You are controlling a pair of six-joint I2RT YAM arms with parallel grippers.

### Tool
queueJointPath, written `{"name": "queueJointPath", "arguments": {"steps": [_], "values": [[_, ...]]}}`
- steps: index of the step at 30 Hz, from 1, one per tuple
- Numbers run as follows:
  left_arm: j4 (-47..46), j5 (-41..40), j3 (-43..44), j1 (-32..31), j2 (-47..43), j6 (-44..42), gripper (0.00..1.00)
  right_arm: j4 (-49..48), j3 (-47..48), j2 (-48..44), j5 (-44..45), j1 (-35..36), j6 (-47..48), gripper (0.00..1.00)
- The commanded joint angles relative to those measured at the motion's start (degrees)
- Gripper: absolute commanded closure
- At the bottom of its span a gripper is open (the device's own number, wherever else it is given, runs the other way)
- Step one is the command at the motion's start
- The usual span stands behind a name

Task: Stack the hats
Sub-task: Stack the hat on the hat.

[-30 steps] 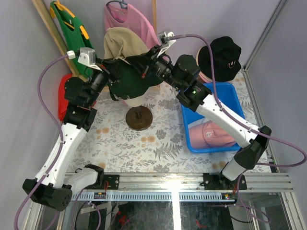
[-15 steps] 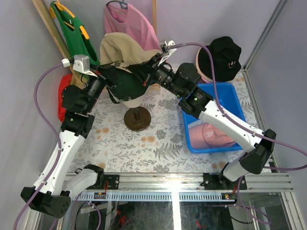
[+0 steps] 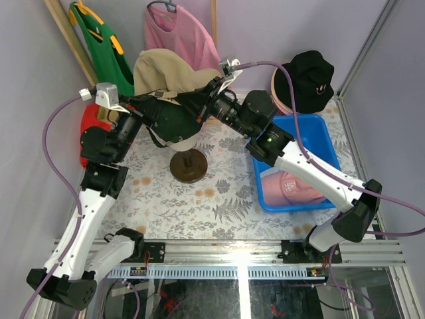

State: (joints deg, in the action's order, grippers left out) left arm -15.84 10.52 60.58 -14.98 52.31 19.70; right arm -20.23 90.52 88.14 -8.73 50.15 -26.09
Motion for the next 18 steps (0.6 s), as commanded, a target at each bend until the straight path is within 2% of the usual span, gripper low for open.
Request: {"name": "queueJointPath", "arguments": {"steps": [1,6,11,18], "values": [[-4.04,-13.52,3.91,4.79,-4.21,1.60,1.00,4.10,0.87,-3.31,1.92,-1.57,1.02,1.00],[7.39,-18.08,8.34,4.79,-5.85,6.73,1.00,4.06,0.86,-2.71,2.66,-1.56,0.69,1.00],[19.01,-18.67,12.66,4.81,-5.31,11.42,1.00,3.58,-0.02,-2.52,3.27,-1.58,0.46,1.00],[26.24,-18.07,13.55,4.79,-7.18,13.59,1.00,2.78,-1.41,-2.75,5.00,-1.68,-0.14,1.00]]}}
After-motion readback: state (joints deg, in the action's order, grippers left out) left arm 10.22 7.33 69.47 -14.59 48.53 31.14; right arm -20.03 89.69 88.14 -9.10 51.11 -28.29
